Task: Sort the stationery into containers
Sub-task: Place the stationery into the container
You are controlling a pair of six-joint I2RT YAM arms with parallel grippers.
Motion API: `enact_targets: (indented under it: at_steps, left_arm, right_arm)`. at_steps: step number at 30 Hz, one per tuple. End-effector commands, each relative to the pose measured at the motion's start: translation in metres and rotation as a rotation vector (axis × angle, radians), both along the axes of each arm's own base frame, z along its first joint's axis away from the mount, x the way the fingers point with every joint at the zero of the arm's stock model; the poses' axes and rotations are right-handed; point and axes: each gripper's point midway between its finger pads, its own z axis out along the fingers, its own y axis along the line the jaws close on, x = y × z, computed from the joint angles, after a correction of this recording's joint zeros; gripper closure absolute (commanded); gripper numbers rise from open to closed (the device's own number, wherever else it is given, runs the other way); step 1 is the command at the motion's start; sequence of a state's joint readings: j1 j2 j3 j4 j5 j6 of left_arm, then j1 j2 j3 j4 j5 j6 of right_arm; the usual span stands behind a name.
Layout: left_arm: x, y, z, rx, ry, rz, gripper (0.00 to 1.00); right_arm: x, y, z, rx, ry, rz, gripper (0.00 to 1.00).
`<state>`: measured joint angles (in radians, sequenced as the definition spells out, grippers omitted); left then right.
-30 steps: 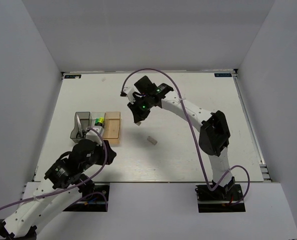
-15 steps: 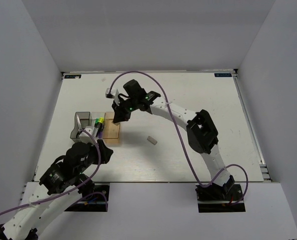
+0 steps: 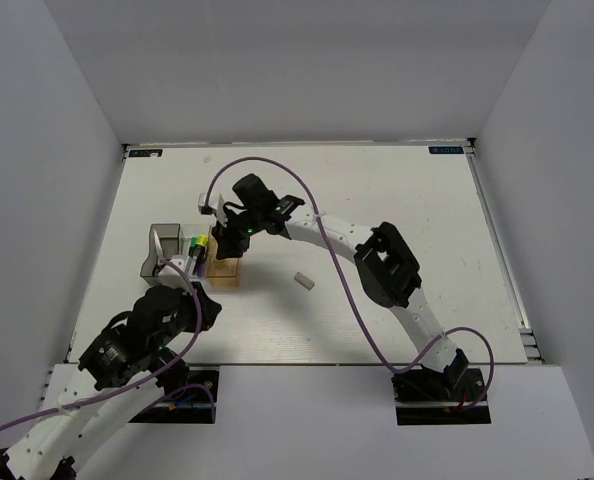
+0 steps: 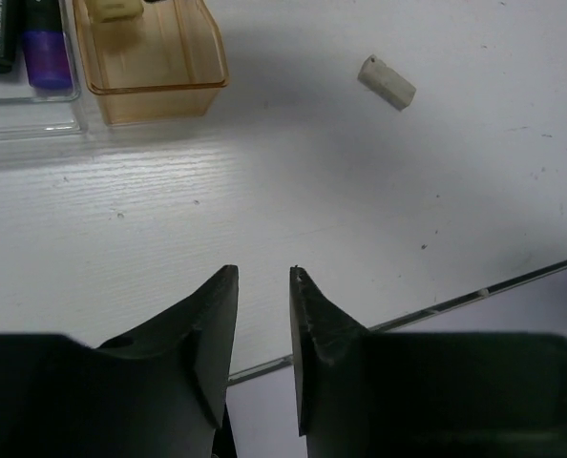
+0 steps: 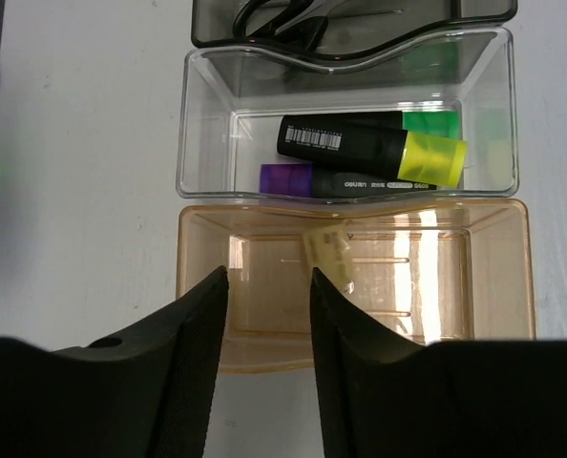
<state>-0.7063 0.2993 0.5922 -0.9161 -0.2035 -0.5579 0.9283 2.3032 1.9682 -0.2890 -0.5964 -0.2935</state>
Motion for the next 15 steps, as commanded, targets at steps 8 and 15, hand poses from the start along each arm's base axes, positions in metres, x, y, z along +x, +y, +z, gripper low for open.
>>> enact_targets:
  at_steps: [8, 15]
  left_arm:
    - [0.010, -0.035, 0.022, -0.032, 0.033, -0.107, 1.00]
    - [0.046, -0.078, 0.002, -0.006, 0.231, -0.030, 1.00]
  right_arm:
    - [0.058, -0.048, 0.098, -0.037, -0.298, -0.305, 1.00]
    - [0.101, -0.243, 0.050, -0.633, -0.219, -0.803, 0.60]
